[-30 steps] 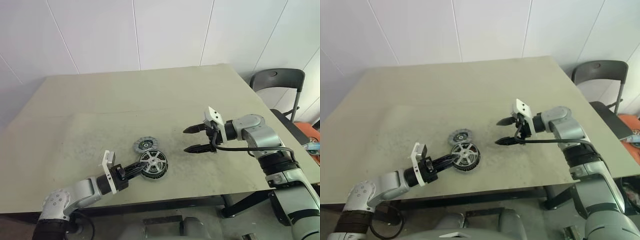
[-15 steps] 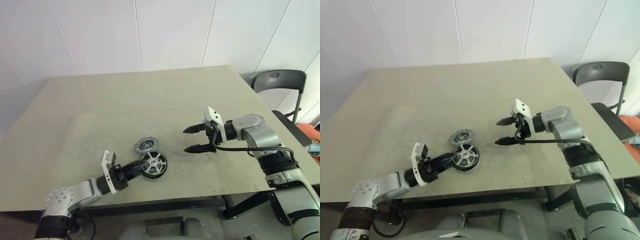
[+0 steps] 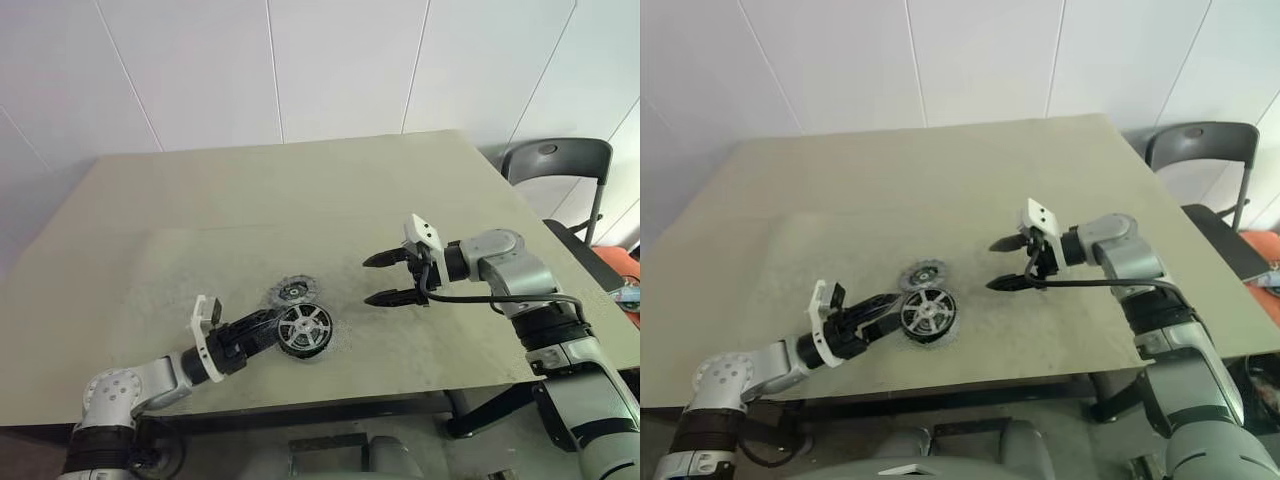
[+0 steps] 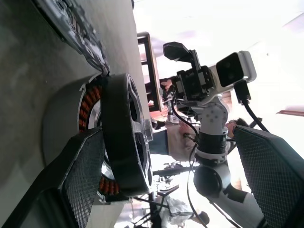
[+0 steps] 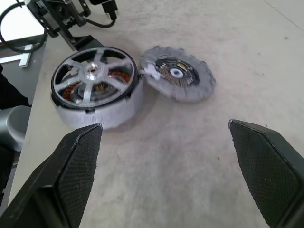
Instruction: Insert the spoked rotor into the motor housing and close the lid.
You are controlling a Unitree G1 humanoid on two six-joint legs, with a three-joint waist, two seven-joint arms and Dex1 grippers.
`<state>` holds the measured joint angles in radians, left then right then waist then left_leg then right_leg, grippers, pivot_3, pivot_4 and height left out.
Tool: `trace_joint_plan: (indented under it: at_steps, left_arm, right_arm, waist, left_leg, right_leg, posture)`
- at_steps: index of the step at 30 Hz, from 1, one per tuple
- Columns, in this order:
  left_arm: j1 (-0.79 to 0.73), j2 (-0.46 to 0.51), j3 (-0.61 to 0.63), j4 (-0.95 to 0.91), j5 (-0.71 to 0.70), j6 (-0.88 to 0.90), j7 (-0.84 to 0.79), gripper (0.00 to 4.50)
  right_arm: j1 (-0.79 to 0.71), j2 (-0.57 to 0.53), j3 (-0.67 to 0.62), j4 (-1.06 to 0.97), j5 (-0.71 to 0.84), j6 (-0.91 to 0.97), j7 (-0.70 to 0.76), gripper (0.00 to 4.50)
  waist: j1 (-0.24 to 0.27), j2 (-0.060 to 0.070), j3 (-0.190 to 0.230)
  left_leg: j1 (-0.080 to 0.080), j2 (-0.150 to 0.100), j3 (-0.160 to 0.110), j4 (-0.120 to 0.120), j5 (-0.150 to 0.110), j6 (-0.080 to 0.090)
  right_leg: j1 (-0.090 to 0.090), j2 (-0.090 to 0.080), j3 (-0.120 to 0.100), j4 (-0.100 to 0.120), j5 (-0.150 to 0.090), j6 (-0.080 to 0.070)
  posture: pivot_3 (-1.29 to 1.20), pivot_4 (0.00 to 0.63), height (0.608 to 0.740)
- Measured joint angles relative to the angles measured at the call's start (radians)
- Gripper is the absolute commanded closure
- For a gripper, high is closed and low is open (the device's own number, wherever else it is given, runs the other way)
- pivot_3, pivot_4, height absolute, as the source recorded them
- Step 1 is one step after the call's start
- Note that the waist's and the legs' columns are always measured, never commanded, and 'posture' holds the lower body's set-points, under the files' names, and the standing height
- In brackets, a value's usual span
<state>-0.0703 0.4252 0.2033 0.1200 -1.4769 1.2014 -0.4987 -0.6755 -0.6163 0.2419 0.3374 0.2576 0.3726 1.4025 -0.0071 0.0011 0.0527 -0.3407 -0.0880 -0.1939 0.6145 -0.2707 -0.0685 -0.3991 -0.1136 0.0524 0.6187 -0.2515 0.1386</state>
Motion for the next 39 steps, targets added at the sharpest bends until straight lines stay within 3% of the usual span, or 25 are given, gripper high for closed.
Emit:
trace_joint_plan:
  at_steps: [8, 14, 19, 24, 34, 39]
  left_arm:
    - [-0.006, -0.003, 0.019, -0.104, -0.130, 0.038, 0.205, 0.02]
    - [-0.025, 0.013, -0.014, -0.239, -0.270, -0.017, 0.449, 0.02]
    - [-0.022, 0.124, -0.035, -0.370, -0.430, -0.096, 0.627, 0.02]
    - [-0.013, 0.177, -0.036, -0.407, -0.458, -0.128, 0.685, 0.02]
    - [-0.015, 0.041, -0.057, -0.407, -0.461, -0.177, 0.734, 0.02]
    - [0.054, 0.029, -0.059, -0.408, -0.469, -0.192, 0.735, 0.02]
  right_arm:
    - [0.000, 0.008, 0.000, -0.001, -0.001, 0.004, -0.003, 0.00]
    - [0.000, 0.010, 0.000, -0.001, -0.001, 0.006, -0.004, 0.00]
    - [0.000, 0.010, 0.001, -0.001, -0.003, 0.008, -0.005, 0.00]
    - [0.000, 0.021, 0.003, -0.001, -0.003, 0.013, -0.007, 0.00]
    - [0.000, 0.028, 0.003, -0.002, -0.008, 0.013, -0.011, 0.00]
    - [0.000, 0.029, 0.003, -0.003, -0.009, 0.014, -0.013, 0.00]
  waist:
    - [-0.004, -0.004, 0.003]
    - [-0.003, -0.004, 0.003]
    - [-0.006, -0.005, 0.003]
    - [-0.002, -0.004, 0.003]
    - [-0.004, -0.005, 0.003]
    - [-0.003, -0.004, 0.003]
  left_leg:
    - [-0.001, 0.000, 0.000, 0.000, 0.000, 0.000]
    - [-0.008, 0.000, 0.000, 0.001, 0.000, 0.000]
    - [-0.014, 0.000, 0.000, 0.001, 0.000, 0.000]
    - [-0.014, 0.000, 0.001, 0.002, 0.000, 0.000]
    - [-0.014, 0.000, 0.001, 0.003, 0.000, 0.000]
    - [-0.013, 0.000, 0.001, 0.004, 0.000, 0.000]
  right_leg:
    - [-0.001, 0.000, 0.000, -0.001, 0.001, 0.001]
    - [-0.007, 0.000, 0.000, -0.001, 0.003, -0.001]
    - [-0.014, 0.000, 0.001, 0.000, 0.004, -0.002]
    - [-0.013, 0.000, 0.001, -0.001, 0.004, -0.002]
    - [-0.012, 0.000, 0.001, -0.002, 0.005, -0.002]
    - [-0.012, 0.000, 0.001, -0.001, 0.005, -0.003]
  posture:
    - [0.00, 0.000, 0.740]
    - [0.00, 0.000, 0.740]
    - [0.00, 0.000, 0.740]
    - [0.00, 0.000, 0.740]
    - [0.00, 0.000, 0.740]
    - [0.00, 0.000, 0.740]
